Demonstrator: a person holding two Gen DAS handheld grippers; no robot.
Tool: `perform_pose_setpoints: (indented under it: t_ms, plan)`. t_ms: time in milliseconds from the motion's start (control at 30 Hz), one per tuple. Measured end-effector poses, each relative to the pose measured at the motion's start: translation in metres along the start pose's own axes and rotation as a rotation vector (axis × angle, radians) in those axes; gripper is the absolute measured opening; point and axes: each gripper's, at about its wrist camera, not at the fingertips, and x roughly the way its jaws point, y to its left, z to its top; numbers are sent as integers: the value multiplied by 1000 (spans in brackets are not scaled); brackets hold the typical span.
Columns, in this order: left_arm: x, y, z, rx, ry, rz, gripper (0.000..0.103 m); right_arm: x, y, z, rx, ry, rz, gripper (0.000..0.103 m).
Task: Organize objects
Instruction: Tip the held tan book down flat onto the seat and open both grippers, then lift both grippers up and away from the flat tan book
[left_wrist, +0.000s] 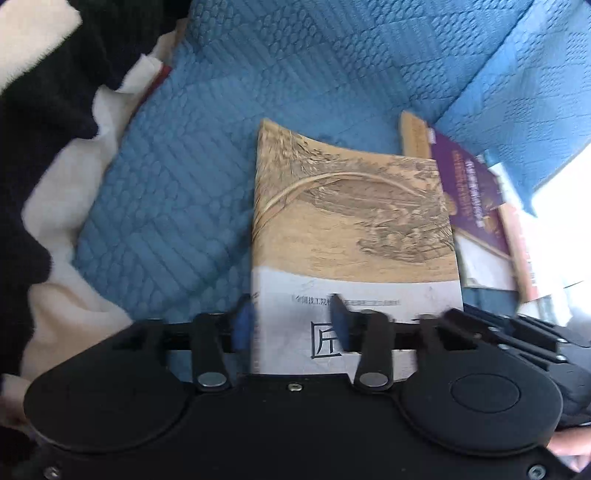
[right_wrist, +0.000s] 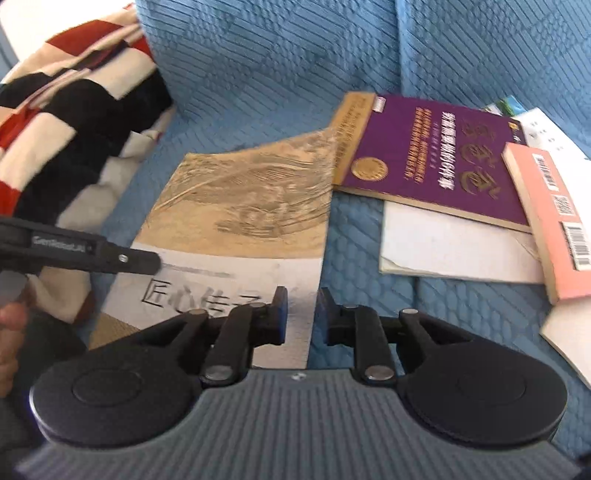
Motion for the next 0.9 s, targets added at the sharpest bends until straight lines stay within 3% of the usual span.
perform_pose_setpoints:
  t_ms: [167, 467, 600, 900]
  plan:
    - [-14, -4, 3, -18, -11, 15, 62, -20, -9, 8, 36, -43, -5, 26]
    - [-90, -45, 14, 45, -189, 33, 67, -95, -5, 43, -25, -200, 19, 26]
    - [-129, -69, 15, 68, -267, 3, 71, -134, -1, 56, -52, -278, 41, 26]
    - [-198, -110, 0, 130, -400, -29, 77, -205, -8, 59, -51, -393, 81, 26]
